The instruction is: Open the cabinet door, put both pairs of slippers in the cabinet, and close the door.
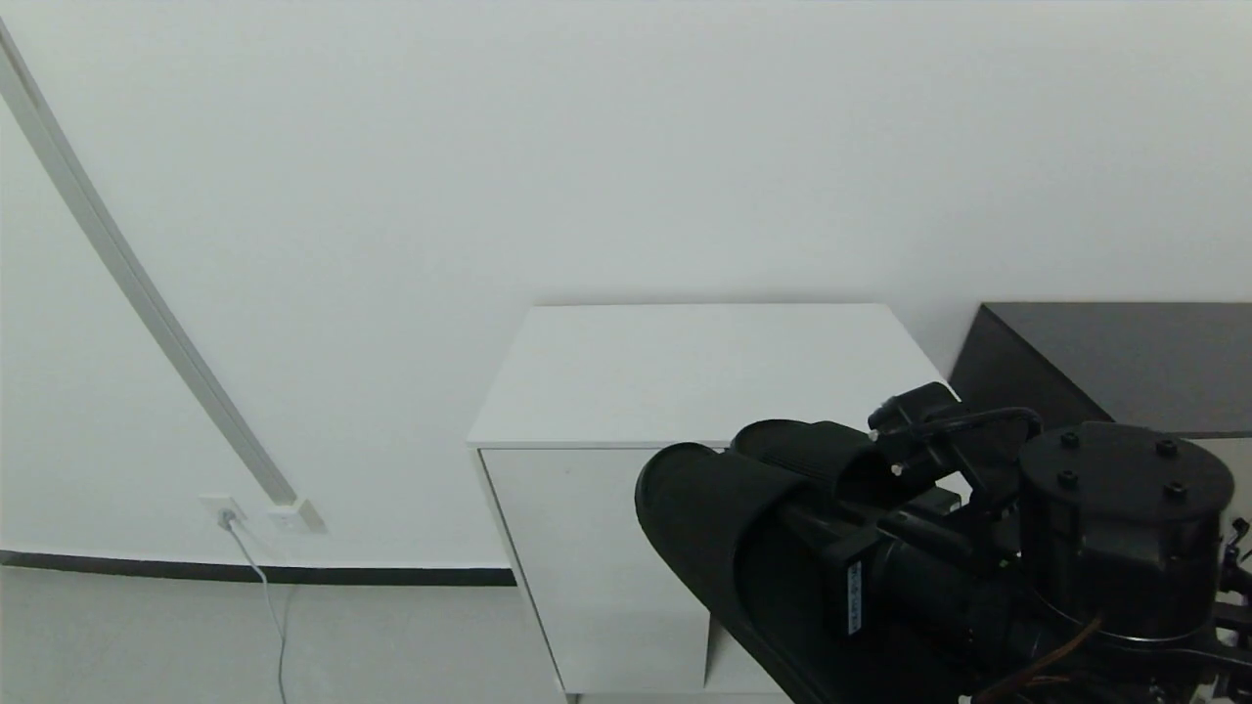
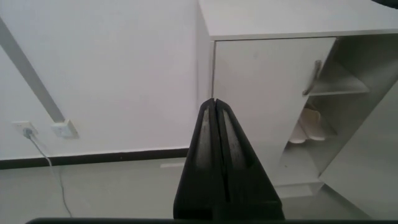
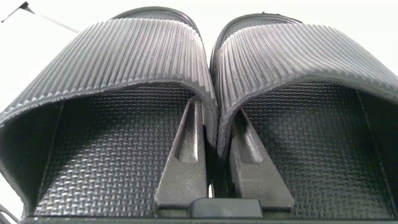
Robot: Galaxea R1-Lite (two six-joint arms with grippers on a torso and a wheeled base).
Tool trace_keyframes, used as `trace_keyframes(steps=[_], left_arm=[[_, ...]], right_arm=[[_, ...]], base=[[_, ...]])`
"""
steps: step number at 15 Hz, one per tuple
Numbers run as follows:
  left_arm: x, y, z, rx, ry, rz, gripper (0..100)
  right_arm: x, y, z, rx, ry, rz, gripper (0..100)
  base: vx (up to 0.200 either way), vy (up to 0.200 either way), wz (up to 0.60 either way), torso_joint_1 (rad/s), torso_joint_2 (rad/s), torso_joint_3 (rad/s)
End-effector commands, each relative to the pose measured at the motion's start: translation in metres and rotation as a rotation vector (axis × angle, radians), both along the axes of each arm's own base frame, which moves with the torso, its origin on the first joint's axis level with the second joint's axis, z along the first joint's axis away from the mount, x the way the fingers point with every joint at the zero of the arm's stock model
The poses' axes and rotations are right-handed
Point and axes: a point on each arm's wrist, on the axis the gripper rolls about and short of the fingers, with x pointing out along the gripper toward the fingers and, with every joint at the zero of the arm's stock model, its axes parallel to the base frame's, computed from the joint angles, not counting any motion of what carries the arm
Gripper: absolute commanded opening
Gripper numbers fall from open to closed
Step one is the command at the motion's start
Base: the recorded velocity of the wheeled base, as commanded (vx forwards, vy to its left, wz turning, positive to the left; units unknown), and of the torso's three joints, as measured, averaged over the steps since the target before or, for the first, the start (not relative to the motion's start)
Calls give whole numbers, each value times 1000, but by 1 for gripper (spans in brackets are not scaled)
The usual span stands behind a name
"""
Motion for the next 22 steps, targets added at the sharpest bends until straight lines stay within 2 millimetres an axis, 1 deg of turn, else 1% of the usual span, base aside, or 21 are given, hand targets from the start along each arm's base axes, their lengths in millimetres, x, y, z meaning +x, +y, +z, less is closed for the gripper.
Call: trace_keyframes(steps=[1, 5, 22], left_arm=[[0, 0, 0, 0, 0, 0, 0], [0, 0, 0, 0, 0, 0, 0], [0, 0, 0, -4, 0, 0, 0]], right_arm=[[1, 1, -1, -1, 4, 3, 0], [3, -1, -7, -20, 16, -9, 0], [2, -1, -10, -30, 22, -4, 0]], base=[[0, -200, 0, 7, 7, 7], [0, -200, 0, 2, 4, -1], [0, 0, 0, -4, 6, 5]])
